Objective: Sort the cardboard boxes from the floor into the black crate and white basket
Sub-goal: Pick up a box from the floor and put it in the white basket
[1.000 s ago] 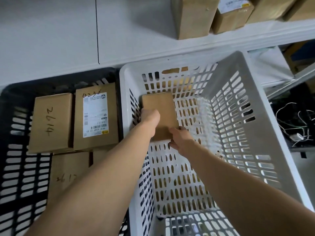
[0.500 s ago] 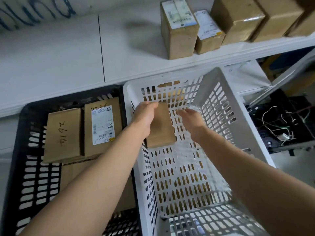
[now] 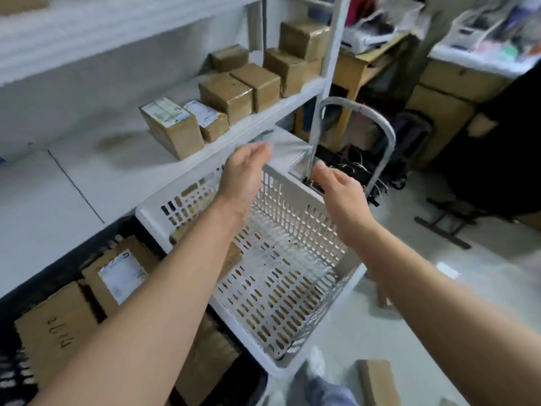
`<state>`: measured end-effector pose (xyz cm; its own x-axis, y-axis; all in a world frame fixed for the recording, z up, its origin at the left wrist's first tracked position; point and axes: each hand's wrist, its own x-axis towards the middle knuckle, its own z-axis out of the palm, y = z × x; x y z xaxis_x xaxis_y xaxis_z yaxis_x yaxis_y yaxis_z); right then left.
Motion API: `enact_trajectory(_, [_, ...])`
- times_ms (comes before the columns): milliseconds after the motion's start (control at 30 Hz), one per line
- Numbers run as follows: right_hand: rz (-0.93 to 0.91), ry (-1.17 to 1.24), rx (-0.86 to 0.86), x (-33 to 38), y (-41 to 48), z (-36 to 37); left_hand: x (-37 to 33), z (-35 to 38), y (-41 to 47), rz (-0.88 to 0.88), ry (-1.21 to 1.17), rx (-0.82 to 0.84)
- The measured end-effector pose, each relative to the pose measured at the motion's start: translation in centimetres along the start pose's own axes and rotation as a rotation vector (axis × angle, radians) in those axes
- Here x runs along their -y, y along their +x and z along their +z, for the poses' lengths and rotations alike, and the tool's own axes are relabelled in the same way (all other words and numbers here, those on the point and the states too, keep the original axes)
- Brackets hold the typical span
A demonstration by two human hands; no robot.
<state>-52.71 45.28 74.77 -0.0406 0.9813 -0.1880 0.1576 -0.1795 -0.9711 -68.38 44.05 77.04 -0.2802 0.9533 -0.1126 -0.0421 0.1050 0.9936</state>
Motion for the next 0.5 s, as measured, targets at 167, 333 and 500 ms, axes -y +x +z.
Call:
enact_trajectory(167, [-0.019,0.054,-0.337,-0.6,-5.9,-11.2,-1.2,11.3,-4.2,0.044,-0.003,0.370])
enact_trajectory(333, [-0.002,0.085,-0.675,-2.3,-14.1,-24.5,-1.2,24.4,-11.2,0.025,-0.012,0.700])
enact_trajectory(500, [0.069,0.126,-0.918,-6.5,-22.3,-35.3,0.3,34.5,-19.3,0.001,0.080,0.941])
